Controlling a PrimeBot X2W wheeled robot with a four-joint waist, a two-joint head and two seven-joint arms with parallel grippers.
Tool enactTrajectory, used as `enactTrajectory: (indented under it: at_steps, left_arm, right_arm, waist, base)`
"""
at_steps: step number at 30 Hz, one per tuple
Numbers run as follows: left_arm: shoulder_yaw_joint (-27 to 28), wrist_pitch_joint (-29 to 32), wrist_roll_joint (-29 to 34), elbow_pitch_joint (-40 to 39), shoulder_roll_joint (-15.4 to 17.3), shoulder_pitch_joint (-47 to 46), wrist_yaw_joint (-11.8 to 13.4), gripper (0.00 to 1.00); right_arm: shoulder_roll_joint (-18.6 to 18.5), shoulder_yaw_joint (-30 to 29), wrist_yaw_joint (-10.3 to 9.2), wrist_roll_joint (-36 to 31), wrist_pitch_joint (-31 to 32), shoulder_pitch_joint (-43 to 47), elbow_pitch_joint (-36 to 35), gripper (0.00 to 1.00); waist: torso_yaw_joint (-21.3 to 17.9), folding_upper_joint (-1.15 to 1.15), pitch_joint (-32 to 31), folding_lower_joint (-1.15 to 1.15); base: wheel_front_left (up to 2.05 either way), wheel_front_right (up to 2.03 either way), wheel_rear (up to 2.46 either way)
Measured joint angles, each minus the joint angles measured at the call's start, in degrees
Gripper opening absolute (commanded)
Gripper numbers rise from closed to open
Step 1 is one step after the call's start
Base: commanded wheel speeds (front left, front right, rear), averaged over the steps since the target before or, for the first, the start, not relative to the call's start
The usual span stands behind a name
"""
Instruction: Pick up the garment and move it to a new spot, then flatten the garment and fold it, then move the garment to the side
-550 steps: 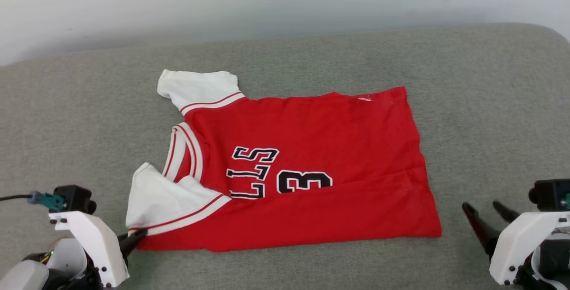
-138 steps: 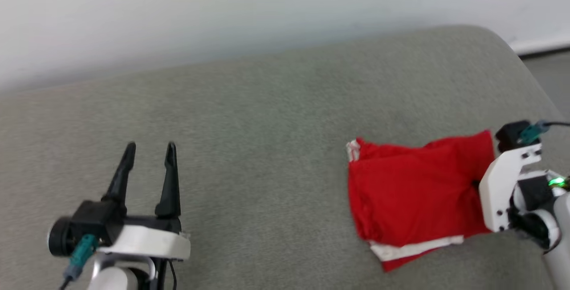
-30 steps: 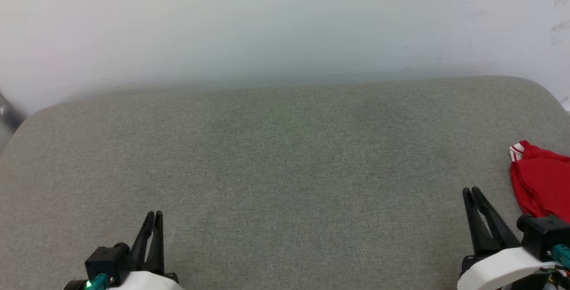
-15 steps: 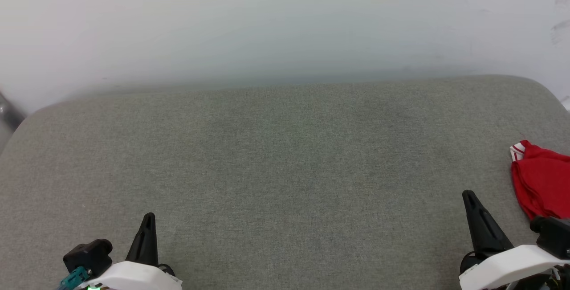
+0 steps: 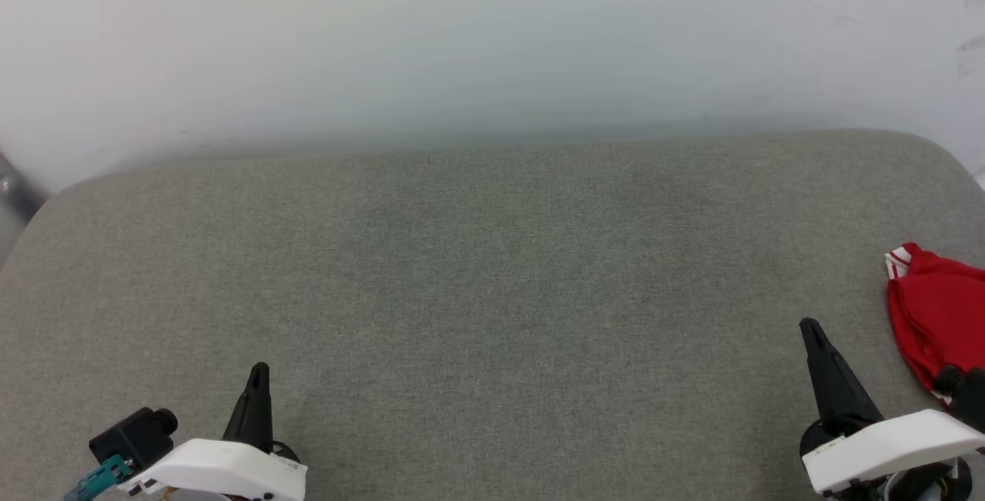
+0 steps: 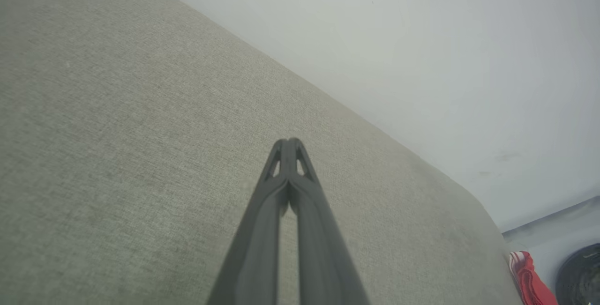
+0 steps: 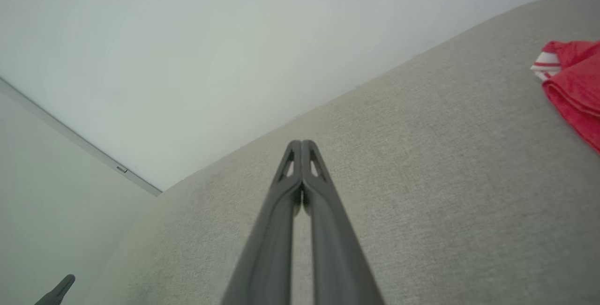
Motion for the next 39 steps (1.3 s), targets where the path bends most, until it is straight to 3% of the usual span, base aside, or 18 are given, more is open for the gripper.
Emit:
enactTrajectory:
  at_steps: [15,39]
  left_arm:
    - [2.87,3.41,-11.06,0.74,-2.11,-1.61,-2.16,0.0]
    - [6.05,7.21,-23.74,1.65,-4.35,-3.41,-4.7,0.0]
  right_arm:
    - [-0.01,-0.52,-0.01,13.72,0.48,-1.79,3.25,0.0]
    - [0.0,-1.27,-0.01,29.37,1.18,-4.33,6.97,0.0]
  waist:
    - [0.32,0.0,0.2,0.0]
    - [0.77,0.0,0.49,0.0]
  base:
    - [0.0,0.0,0.0]
    - [0.0,0.0,0.0]
